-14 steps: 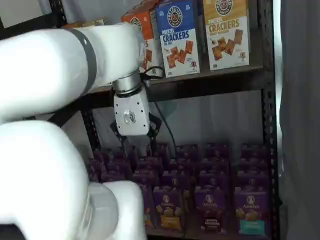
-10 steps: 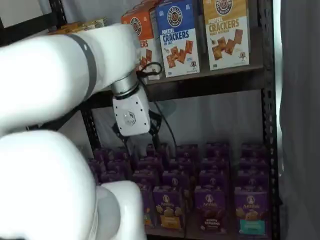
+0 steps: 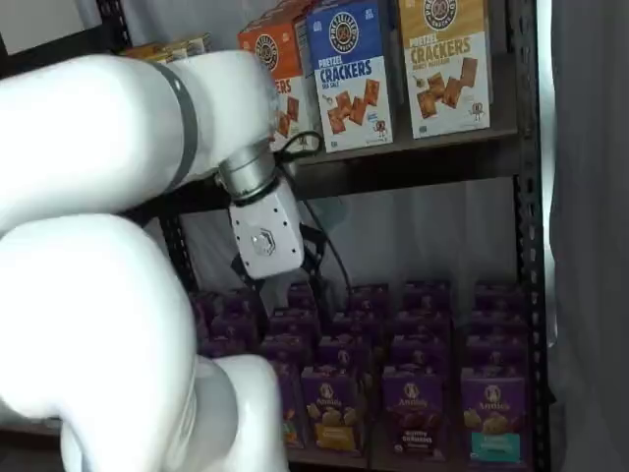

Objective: Pick up the purple box with a brown patch in the center, on the bottom shelf, the fifth box from the left

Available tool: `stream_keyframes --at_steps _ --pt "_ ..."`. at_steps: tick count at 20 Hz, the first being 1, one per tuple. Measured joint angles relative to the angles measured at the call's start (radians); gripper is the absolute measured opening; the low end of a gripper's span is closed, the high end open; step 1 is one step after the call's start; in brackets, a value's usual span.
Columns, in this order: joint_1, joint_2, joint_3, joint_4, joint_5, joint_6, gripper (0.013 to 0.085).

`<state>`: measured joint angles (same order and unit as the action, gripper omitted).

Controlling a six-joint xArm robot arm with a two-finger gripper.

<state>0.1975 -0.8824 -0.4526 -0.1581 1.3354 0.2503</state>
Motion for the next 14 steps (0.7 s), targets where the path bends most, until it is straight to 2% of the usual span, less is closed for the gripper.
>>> stream_keyframes --at_steps 9,14 --pt "-0.037 0.098 0.069 -0.006 -0.171 -0.009 0.085" --pt "-0.051 0.16 0.094 -0.028 -0.244 -0.001 0.085"
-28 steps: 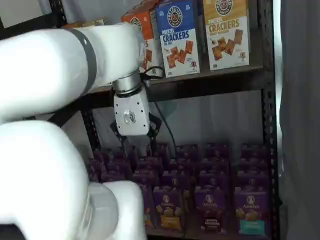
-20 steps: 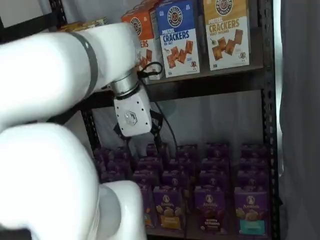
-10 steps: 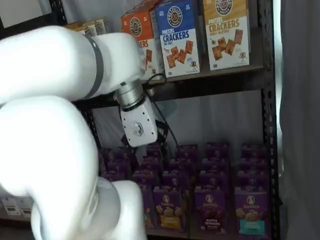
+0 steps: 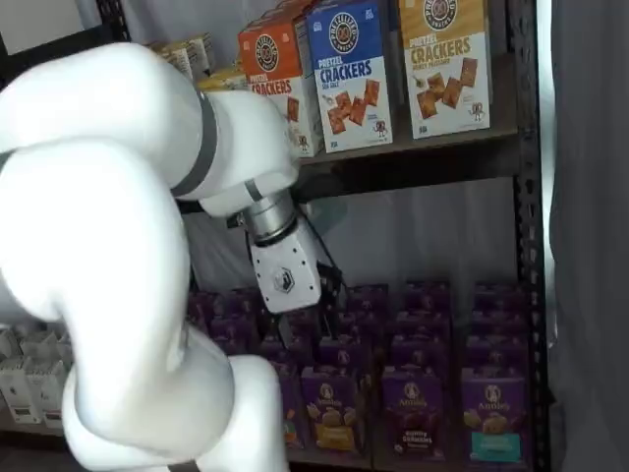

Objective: Pick up the purple box with a brown patch in the center, on the bottom shelf, the fifth box from the left

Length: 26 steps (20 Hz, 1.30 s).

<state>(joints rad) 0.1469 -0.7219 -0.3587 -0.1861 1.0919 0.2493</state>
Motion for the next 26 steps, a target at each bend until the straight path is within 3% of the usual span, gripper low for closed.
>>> stream_keyframes --at_steps 7,14,19,26 --pt "-0.035 0.08 0.045 -0.005 -0.149 -0.009 0.085" --pt "-0.059 0.202 0.068 -0.05 -0.333 0.024 0.085" --pt "-0.098 0.347 0.051 -0.021 -0.488 -0.018 0.085" --pt "-0.146 0.572 -0.029 -0.089 -0.63 0.009 0.085"
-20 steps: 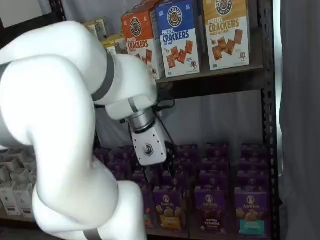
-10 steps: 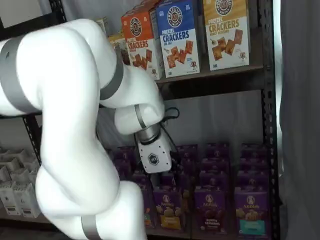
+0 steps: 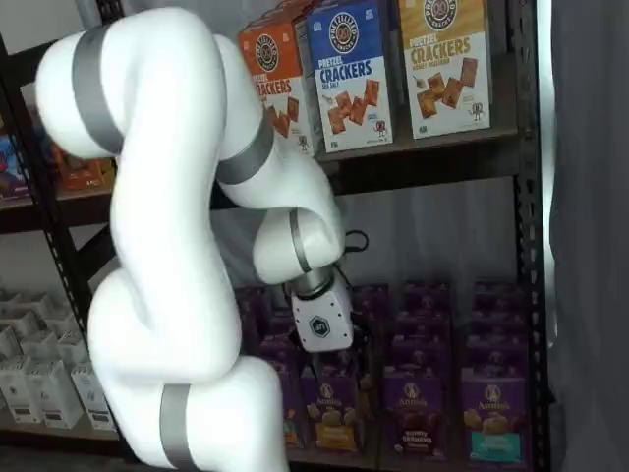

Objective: Pick up the purple box with a brown patch in the center, on the bottom shelf, the fifth box from the left

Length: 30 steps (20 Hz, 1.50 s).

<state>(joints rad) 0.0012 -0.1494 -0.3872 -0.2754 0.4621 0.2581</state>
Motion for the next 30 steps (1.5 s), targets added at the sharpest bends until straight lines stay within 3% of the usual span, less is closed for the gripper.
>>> stream_keyframes --at_steps 3,12,16,19,30 --pt "-0.025 0.084 -0.043 -0.014 -0.047 -0.009 0.085" --pt "-0.087 0.292 -0.176 0.083 -0.133 -0.155 0.085" --pt "-0.101 0.381 -0.244 0.109 -0.149 -0.193 0.085" --pt "-0.111 0.447 -0.298 0.1 -0.157 -0.196 0.085" --pt "-0.147 0.688 -0.532 -0.006 -0.177 -0.128 0.085"
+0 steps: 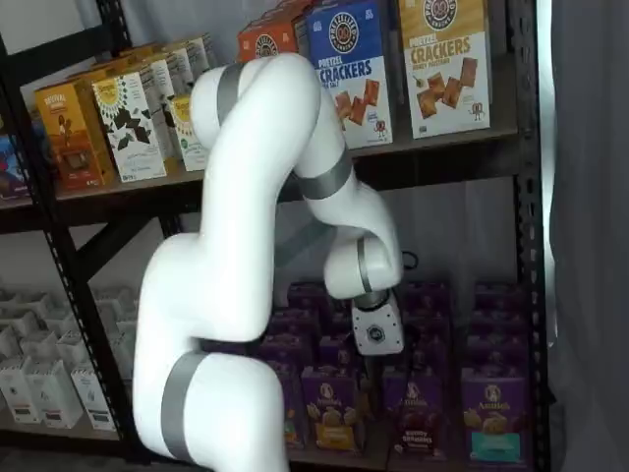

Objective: Pick up the purple box with a brown patch in the center, on the bottom shelf, the fifth box from the left

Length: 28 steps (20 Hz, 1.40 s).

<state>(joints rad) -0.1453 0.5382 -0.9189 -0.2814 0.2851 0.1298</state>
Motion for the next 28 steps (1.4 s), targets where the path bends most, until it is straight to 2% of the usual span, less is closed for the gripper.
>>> stream_keyframes --at_steps 12,18,28 --pt "-0.023 0.184 -0.231 0.006 0.035 -0.031 0.085" --pt "-0.031 0.259 -0.336 0.039 0.062 -0.072 0.085" --pt "-0.039 0.336 -0.454 0.081 0.097 -0.122 0.085"
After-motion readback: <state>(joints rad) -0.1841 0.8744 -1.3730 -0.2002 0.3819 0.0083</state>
